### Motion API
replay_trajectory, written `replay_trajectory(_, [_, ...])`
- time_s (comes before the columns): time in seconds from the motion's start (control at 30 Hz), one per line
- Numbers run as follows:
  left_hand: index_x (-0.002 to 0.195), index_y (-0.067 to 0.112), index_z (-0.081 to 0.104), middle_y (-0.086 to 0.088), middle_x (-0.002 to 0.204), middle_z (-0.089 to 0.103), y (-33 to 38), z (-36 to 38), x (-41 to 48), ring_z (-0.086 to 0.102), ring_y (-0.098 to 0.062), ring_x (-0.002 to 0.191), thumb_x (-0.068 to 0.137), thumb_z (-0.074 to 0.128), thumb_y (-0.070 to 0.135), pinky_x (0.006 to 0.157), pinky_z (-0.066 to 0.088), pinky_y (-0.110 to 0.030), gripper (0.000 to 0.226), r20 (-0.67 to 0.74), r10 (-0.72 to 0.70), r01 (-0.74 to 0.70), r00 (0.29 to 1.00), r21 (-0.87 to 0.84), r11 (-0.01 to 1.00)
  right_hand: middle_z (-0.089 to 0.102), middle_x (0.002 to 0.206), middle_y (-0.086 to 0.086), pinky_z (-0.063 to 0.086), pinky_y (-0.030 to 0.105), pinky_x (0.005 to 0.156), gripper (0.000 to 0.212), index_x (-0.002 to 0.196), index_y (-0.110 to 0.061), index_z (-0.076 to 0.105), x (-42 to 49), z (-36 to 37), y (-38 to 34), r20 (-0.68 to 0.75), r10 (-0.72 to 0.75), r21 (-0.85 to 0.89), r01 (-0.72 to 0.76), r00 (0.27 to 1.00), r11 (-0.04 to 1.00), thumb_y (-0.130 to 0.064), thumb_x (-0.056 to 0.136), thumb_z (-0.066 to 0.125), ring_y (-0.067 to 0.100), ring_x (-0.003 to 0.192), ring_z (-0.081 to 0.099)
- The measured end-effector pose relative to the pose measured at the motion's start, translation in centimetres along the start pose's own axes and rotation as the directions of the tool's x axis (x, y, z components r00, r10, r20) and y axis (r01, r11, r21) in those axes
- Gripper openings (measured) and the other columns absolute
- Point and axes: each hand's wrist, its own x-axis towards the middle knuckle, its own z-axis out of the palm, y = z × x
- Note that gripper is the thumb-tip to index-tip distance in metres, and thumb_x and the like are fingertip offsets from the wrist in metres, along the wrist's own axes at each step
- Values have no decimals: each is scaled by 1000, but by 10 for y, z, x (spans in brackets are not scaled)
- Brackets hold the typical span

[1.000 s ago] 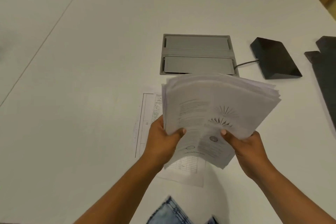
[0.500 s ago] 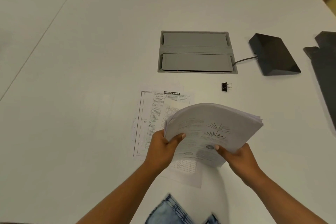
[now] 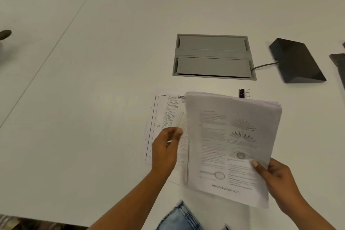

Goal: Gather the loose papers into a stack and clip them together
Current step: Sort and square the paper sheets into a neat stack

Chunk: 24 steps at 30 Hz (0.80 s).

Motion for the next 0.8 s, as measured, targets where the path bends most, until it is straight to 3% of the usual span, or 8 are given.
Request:
replay_trajectory(0.07, [117,22,64,9,113,70,-27,-7,-3,63,-13,111,85,52,66,86,50,-18,56,-94,-79,102,992,280,955,79,99,10,62,31,71,18,94,-16,78,-2,-4,7,-38,48,84,-45,998,995,-23,79,70,30,91,75])
replay_trajectory(0.17, [135,12,47,-7,131,54,-64,-18,-10,52,-24,121,77,60,72,96,45,-38,84,-140,-220,249,965,749,615,76,109,11,61,36,76,29,109,-10,73,-6,-7,14,-51,127,239,-112,991,965,-16,81,68,28,97,74])
replay_trajectory(0.23, [128,12,43,-7,126,49,-77,-21,-18,51,-23,115,69,64,76,89,46,-36,90,-123,-262,230,957,874,428,75,114,8,61,35,76,34,119,-8,68,-8,-5,15,-43,155,290,-137,987,947,-11,86,64,25,101,73])
replay_trajectory(0.3, [125,13,40,-5,124,48,-83,-20,-22,51,-21,111,65,70,72,82,48,-33,89,-91,-286,199,954,904,378,76,113,6,61,33,74,32,121,-9,66,-10,-2,14,-46,165,314,-142,985,939,-7,90,59,23,99,73])
replay_trajectory(0.4, [125,11,39,-4,118,58,-86,-17,-21,60,-19,101,69,81,54,72,48,-31,82,-60,-351,245,935,822,514,78,105,1,61,30,70,25,113,-13,69,-11,0,10,-74,171,303,-141,983,942,-4,92,58,19,91,75])
replay_trajectory(0.57, [108,12,63,-3,103,71,-82,-13,-11,61,-12,78,84,76,33,60,49,-22,35,33,-331,244,943,607,756,78,103,0,61,27,68,22,108,-13,70,-14,-2,7,-116,164,268,-128,980,955,-4,91,60,17,88,76])
replay_trajectory(0.63, [104,7,68,-9,100,73,-78,-11,-5,68,-19,81,88,73,24,68,60,-33,24,22,-349,305,937,437,846,79,101,0,61,27,67,20,106,-14,71,-15,-3,6,-131,164,254,-126,978,959,-4,90,61,16,85,76])
replay_trajectory(0.8, [113,3,65,-13,109,72,-69,-11,11,70,-28,91,89,72,24,81,61,-44,33,-100,-316,329,943,403,854,79,97,-2,60,25,64,18,102,-13,71,-15,-6,7,-155,186,233,-147,970,961,-3,90,61,17,79,76])
